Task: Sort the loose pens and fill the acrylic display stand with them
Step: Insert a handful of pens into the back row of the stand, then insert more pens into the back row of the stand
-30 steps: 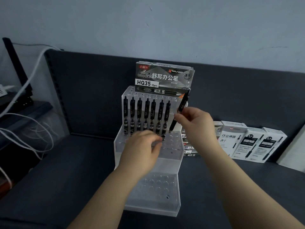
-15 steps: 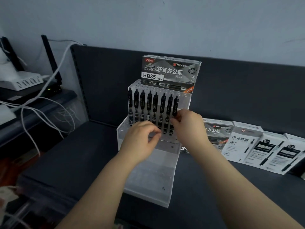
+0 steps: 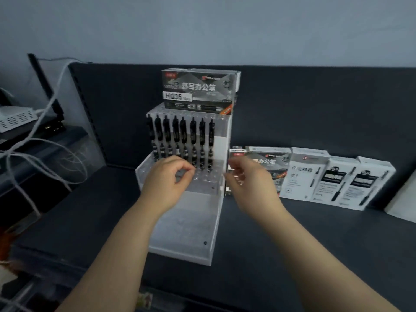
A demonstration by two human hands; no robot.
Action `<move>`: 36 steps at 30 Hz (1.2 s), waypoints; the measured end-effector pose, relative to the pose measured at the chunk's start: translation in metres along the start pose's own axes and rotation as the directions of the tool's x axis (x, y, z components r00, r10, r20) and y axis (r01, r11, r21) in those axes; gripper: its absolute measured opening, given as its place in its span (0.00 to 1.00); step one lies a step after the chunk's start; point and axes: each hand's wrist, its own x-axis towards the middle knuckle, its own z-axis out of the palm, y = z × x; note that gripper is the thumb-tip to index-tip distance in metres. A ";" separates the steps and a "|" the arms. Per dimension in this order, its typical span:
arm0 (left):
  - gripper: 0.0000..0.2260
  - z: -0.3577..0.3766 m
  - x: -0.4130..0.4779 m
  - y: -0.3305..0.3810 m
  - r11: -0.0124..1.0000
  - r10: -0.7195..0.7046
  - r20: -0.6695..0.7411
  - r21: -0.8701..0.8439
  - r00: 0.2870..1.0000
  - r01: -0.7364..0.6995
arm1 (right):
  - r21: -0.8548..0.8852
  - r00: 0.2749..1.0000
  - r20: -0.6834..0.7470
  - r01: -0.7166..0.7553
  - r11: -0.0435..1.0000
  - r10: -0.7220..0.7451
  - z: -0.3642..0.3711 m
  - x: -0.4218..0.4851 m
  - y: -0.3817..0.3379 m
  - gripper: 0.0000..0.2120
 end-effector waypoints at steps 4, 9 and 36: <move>0.08 0.009 -0.002 0.026 0.999 0.052 -0.154 0.010 0.987 -0.051 | -0.110 0.990 0.026 -0.138 0.984 0.142 -0.026 -0.042 0.031 0.21; 0.15 0.065 -0.029 0.102 0.973 0.224 0.049 -0.070 0.973 -0.221 | -0.355 0.944 0.099 -0.262 0.898 0.315 -0.071 -0.097 0.068 0.32; 0.34 0.388 -0.184 0.608 0.854 0.385 0.698 -0.022 0.604 -0.520 | -0.517 0.691 -0.254 -0.688 0.509 0.676 -0.527 -0.415 0.349 0.35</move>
